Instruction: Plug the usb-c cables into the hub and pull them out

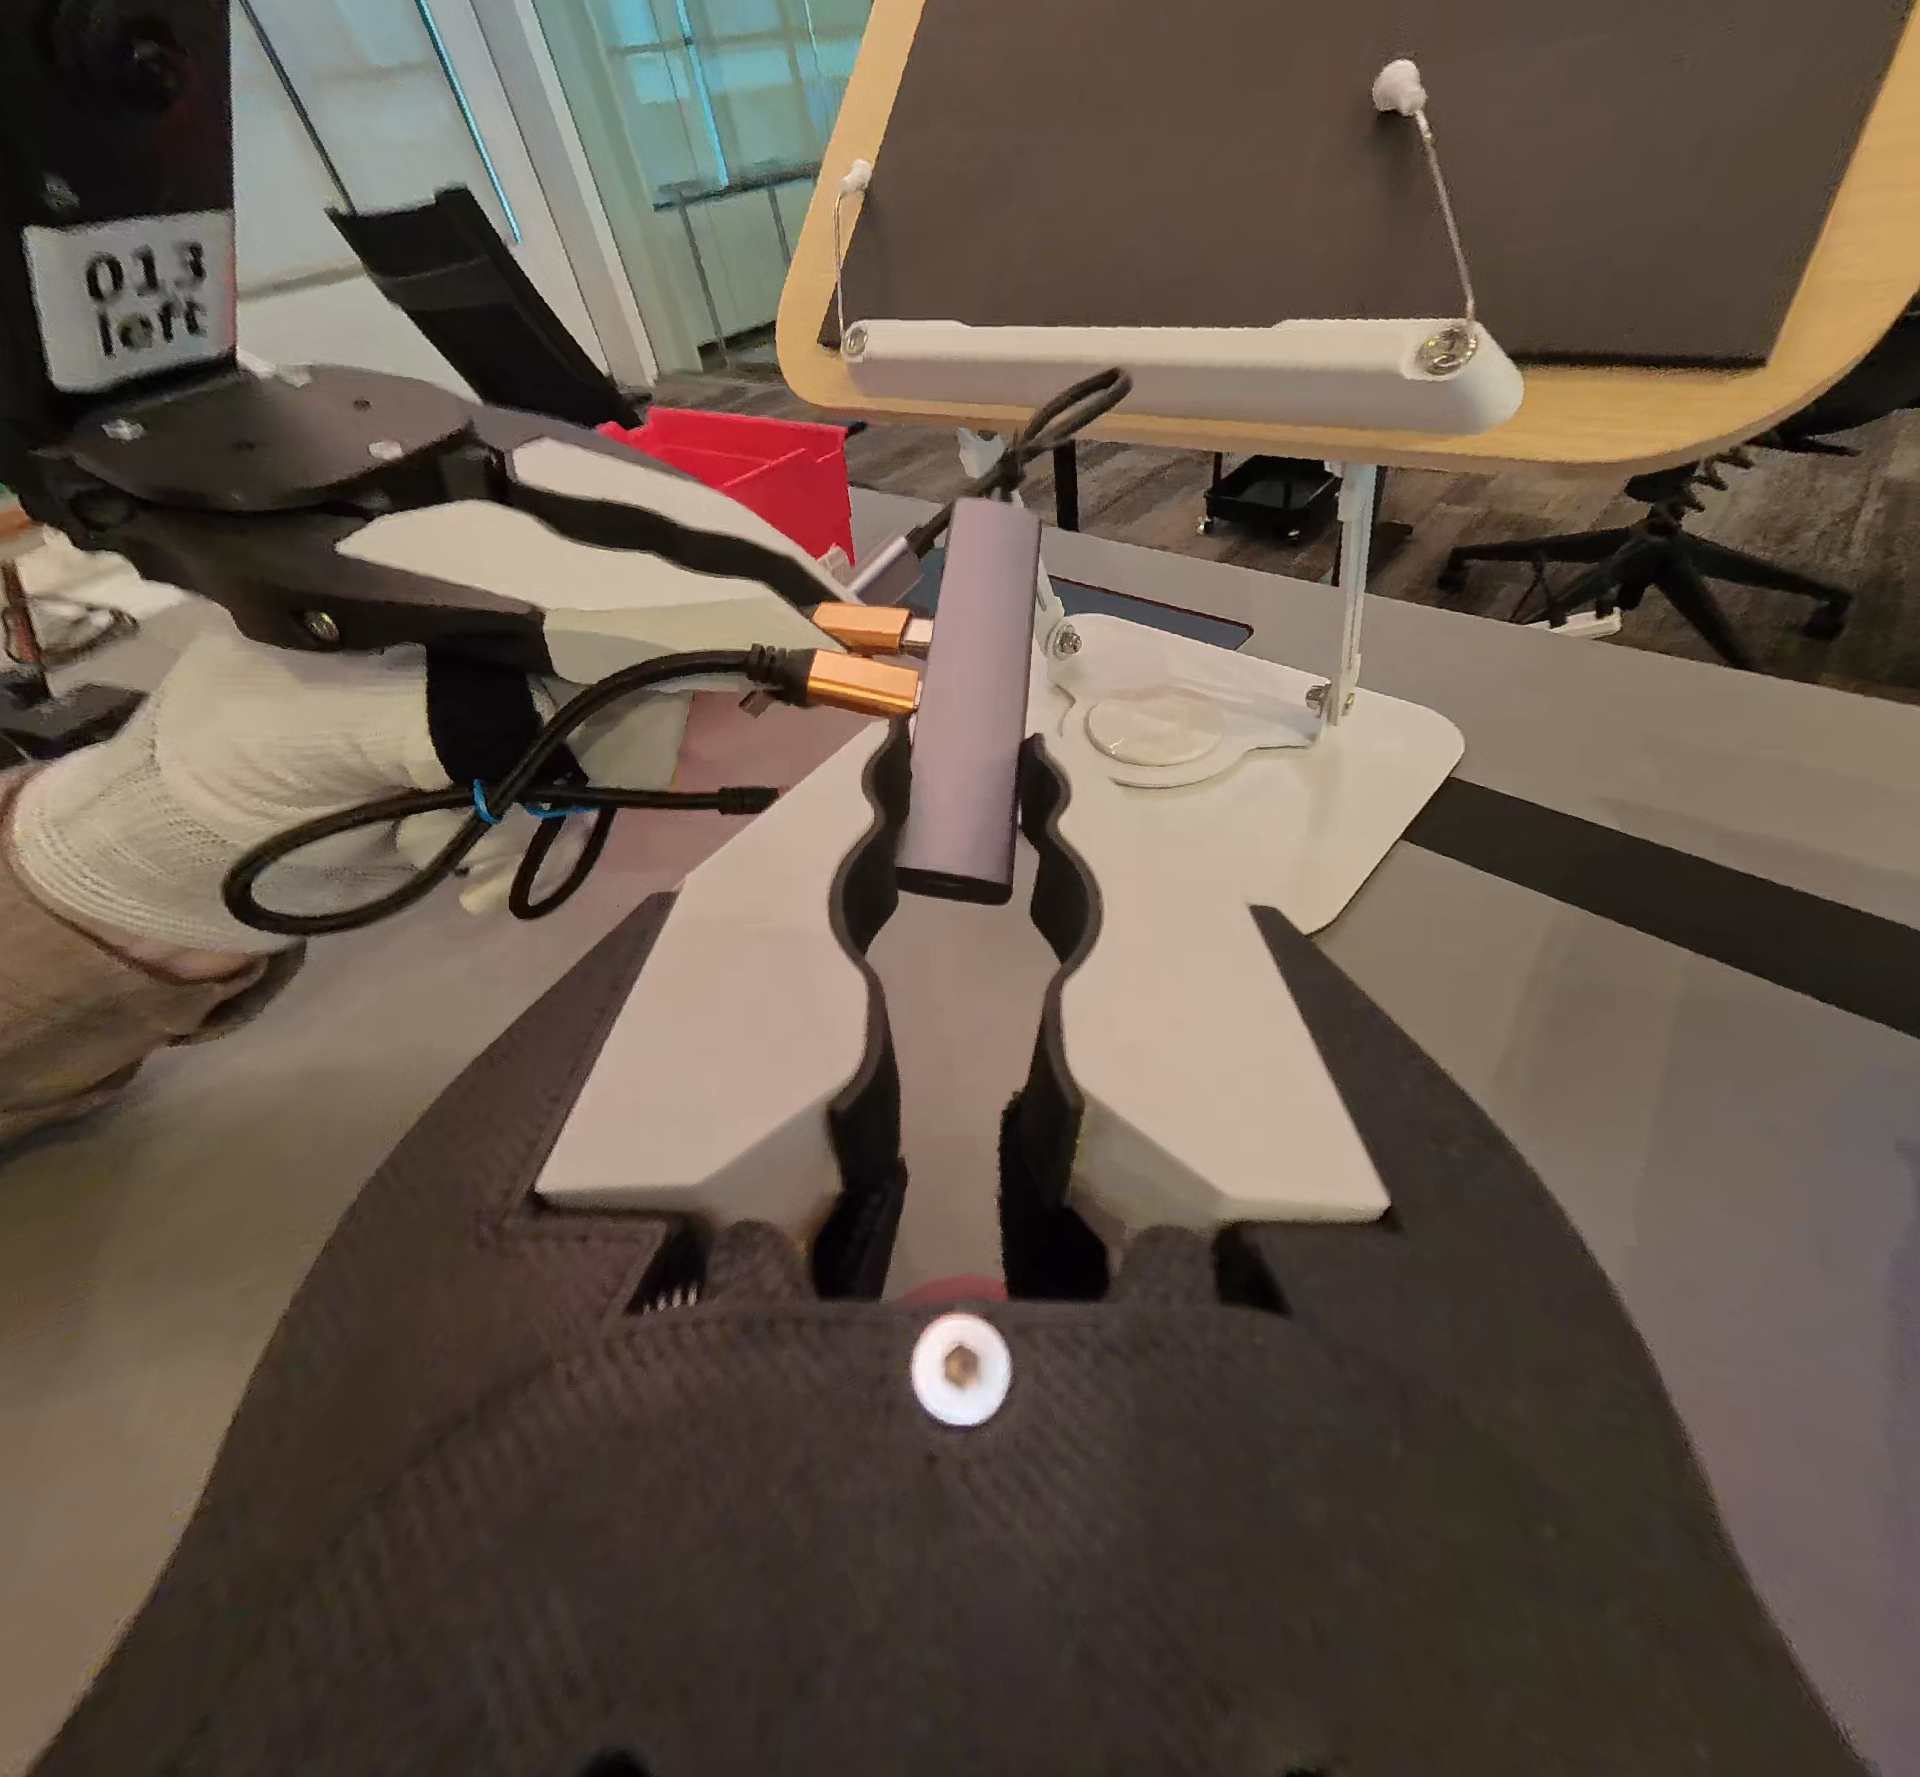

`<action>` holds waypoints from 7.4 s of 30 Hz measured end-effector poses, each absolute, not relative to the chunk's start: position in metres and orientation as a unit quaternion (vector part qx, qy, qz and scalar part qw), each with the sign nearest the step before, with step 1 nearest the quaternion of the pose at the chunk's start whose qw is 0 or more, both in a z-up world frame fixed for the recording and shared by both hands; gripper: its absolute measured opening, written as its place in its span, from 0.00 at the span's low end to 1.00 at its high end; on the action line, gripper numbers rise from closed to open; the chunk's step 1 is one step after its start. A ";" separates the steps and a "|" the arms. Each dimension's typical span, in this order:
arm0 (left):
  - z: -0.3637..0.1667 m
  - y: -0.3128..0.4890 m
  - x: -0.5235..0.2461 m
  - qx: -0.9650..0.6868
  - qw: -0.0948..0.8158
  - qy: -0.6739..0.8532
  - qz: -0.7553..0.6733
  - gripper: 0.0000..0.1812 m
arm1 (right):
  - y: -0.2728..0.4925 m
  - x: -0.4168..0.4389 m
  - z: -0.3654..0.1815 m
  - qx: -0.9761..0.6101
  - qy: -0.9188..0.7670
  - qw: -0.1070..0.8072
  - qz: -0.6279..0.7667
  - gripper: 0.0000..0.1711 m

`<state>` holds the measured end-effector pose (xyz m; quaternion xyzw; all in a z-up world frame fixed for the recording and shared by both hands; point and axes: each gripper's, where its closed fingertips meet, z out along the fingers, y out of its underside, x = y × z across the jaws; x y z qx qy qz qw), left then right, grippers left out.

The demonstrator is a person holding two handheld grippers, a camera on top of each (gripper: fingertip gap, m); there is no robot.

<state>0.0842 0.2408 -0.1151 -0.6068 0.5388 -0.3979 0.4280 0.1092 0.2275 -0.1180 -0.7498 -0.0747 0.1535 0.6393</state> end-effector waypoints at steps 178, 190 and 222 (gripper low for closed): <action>-0.245 0.237 0.062 -0.619 0.293 0.716 -0.135 0.06 | 0.222 0.084 -0.252 -0.889 -0.249 0.379 0.067 0.09; -0.249 0.249 0.064 -0.617 0.322 0.702 -0.148 0.06 | 0.216 0.075 -0.192 -0.835 -0.232 0.464 0.184 0.00; -0.192 0.218 0.072 -0.481 0.453 0.731 -0.169 0.06 | 0.195 0.072 -0.191 -0.747 -0.150 0.399 0.510 0.04</action>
